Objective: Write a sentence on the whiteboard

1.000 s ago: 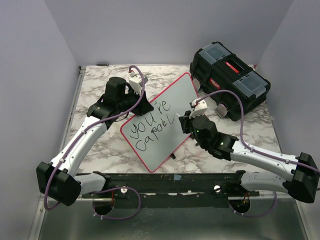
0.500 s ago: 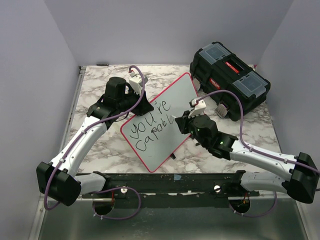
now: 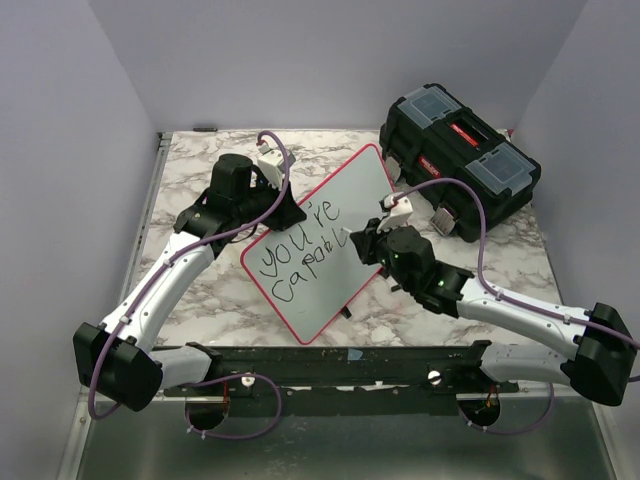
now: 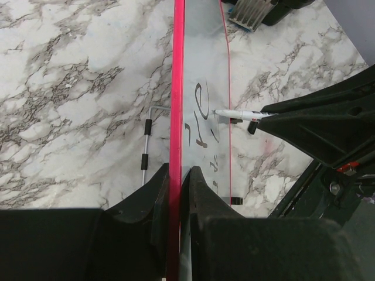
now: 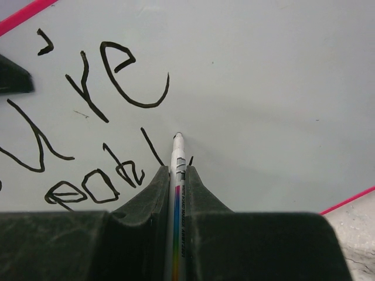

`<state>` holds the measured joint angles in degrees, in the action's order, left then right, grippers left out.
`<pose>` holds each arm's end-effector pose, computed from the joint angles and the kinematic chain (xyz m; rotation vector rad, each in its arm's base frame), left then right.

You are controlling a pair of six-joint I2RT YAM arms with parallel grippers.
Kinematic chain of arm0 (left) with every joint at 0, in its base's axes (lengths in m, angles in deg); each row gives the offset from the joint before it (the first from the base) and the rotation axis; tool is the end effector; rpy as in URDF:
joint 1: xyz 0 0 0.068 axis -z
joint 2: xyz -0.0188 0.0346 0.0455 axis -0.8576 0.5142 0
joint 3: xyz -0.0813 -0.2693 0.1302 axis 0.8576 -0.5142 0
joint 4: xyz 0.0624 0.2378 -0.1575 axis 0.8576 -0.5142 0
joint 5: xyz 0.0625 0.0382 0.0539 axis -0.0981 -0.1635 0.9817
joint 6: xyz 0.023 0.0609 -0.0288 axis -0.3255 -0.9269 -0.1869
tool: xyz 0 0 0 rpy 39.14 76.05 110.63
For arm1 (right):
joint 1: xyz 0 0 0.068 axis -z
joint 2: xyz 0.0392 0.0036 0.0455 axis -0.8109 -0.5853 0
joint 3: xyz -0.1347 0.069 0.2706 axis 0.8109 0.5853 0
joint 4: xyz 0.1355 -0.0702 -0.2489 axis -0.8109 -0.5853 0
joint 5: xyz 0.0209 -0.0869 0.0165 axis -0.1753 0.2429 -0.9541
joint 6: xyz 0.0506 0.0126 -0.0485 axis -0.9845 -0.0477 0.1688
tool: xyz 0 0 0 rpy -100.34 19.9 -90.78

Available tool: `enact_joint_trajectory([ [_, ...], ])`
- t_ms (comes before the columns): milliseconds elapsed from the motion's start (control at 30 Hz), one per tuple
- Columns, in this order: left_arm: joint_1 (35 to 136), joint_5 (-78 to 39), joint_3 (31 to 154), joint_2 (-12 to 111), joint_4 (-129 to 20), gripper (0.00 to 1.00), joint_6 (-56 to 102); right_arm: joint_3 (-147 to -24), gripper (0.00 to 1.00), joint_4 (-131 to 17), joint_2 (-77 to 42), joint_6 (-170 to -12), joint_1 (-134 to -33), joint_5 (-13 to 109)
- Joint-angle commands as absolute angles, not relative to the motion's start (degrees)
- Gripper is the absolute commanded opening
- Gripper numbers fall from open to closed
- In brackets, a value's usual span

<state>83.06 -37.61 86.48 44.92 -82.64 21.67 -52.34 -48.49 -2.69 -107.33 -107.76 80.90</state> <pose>0.2721 -0.1495 0.3737 0.5329 2.0806 -0.8380 0.1970 0.2248 0.2973 -0.1874 1.8507 0.5305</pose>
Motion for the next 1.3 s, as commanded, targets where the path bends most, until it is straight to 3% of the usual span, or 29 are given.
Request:
enact_joint_trajectory([
  [0, 84.37, -35.21, 85.08, 46.2, -88.28, 0.0, 15.5, -51.24, 0.01, -48.32, -3.93, -108.41, -106.24, 81.54],
  [667, 84.45, -35.33, 85.17, 46.49, -88.32, 0.0, 15.5, -55.67, 0.01, -49.04, -5.23, -107.19, -105.69, 77.91],
  [1267, 84.54, -35.4, 85.38, 46.72, -88.35, 0.0, 15.52, -51.3, 0.01, -47.16, -3.75, -106.38, -105.8, 68.72],
])
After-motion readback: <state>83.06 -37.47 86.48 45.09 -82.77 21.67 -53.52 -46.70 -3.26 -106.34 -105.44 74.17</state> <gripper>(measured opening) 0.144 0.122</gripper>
